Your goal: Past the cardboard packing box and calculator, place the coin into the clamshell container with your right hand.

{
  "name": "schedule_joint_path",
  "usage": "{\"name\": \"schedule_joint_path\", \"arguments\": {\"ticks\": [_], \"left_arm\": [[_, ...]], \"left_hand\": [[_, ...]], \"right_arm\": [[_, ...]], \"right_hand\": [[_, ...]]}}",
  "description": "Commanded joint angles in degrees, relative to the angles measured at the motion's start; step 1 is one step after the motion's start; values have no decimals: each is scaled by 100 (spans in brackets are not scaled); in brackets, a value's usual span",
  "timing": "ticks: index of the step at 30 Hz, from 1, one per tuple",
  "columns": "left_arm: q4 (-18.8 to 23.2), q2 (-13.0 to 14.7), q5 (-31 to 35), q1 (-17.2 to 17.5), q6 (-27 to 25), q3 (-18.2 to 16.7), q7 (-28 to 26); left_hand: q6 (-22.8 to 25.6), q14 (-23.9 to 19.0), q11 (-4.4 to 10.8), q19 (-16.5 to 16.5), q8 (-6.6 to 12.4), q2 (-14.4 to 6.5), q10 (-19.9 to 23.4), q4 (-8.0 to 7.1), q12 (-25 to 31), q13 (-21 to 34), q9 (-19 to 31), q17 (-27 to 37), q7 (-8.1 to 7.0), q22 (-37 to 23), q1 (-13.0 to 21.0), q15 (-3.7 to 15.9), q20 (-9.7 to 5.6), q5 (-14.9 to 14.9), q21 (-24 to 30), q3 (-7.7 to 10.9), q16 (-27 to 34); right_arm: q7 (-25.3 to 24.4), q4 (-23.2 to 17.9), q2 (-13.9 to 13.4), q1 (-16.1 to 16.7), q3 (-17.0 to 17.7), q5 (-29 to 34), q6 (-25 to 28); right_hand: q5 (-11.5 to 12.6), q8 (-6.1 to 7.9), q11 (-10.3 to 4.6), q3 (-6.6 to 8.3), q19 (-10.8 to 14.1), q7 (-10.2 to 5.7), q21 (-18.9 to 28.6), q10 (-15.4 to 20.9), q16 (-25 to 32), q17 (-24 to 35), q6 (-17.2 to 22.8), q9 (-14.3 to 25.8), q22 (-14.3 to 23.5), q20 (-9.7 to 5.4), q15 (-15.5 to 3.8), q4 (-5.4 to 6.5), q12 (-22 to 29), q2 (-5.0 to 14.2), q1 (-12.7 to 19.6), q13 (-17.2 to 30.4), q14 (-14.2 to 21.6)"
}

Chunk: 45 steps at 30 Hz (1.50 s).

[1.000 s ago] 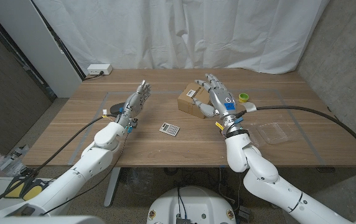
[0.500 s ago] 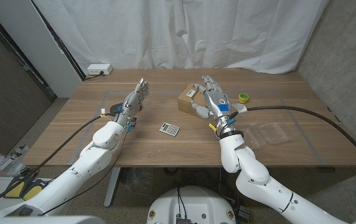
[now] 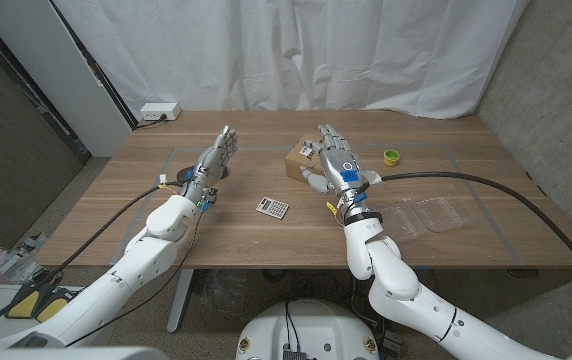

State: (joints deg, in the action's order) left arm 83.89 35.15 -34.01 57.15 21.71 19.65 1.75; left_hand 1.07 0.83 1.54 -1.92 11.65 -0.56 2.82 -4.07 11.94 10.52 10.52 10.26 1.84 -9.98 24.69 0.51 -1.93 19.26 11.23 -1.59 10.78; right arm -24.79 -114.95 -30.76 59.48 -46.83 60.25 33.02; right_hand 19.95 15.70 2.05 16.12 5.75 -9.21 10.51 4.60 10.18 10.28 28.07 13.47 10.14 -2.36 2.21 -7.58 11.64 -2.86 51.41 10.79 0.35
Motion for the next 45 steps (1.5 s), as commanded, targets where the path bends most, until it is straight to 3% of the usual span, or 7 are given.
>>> {"name": "schedule_joint_path", "arguments": {"ticks": [1, 9, 27, 37, 45], "left_arm": [[45, 33, -16, 59, 26, -33, 3], [129, 67, -8, 127, 42, -73, -42], [48, -22, -19, 135, 95, -33, -26], [50, -33, 2, 171, 149, -42, -56], [64, -19, -33, 230, 160, -72, -63]], "left_hand": [[16, 32, -18, -52, -12, -7, 37, 1, -22, 29, 29, 19, 13, -27, 48, -19, -81, -13, -5, -45, -5], [15, 34, 0, -55, -14, -15, 30, 2, -25, 29, 29, 19, 17, -27, 56, -18, -78, -23, -4, -51, -6], [11, 39, 3, -67, -19, -30, 34, 3, -25, 30, 29, 19, 19, -28, 73, -24, -65, -47, -3, -68, -6], [17, 40, -8, -77, -18, -38, 30, 3, -28, 30, 29, 20, 20, -27, 82, -32, -54, -60, -3, -79, -6], [17, 41, 2, -79, -20, -43, 30, 3, -28, 30, 29, 20, 20, -28, 87, -31, -56, -70, -1, -88, -6]], "right_arm": [[366, 128, 64, -176, -170, 181, 230], [649, 160, 167, -278, -240, 223, 456], [1272, 415, 385, -577, -554, 678, 1018], [956, 766, 583, -659, -639, 687, 1128], [987, 1039, 683, -820, -773, 693, 1241]], "right_hand": [[46, 51, -8, -34, 12, -14, 60, 55, 45, 13, 142, 35, 18, 20, 3, 4, 51, -10, 29, 30, 30], [99, 152, -2, -103, 84, 24, 91, 210, 69, 12, 453, 56, 18, 48, 7, 26, 121, 1, 42, 25, 122], [154, 105, -5, -137, 106, 13, 95, 249, 67, 14, 466, 33, 21, 52, 18, 24, 133, 39, 110, 20, 161], [190, 54, 19, -158, 80, 60, 85, 220, 57, 11, 380, 45, 22, 79, 54, -8, 121, 30, 196, 19, 161], [220, 87, 25, -166, 116, 115, 99, 260, 69, 15, 474, 65, 24, 92, 71, -14, 137, 46, 245, 20, 209]]}}
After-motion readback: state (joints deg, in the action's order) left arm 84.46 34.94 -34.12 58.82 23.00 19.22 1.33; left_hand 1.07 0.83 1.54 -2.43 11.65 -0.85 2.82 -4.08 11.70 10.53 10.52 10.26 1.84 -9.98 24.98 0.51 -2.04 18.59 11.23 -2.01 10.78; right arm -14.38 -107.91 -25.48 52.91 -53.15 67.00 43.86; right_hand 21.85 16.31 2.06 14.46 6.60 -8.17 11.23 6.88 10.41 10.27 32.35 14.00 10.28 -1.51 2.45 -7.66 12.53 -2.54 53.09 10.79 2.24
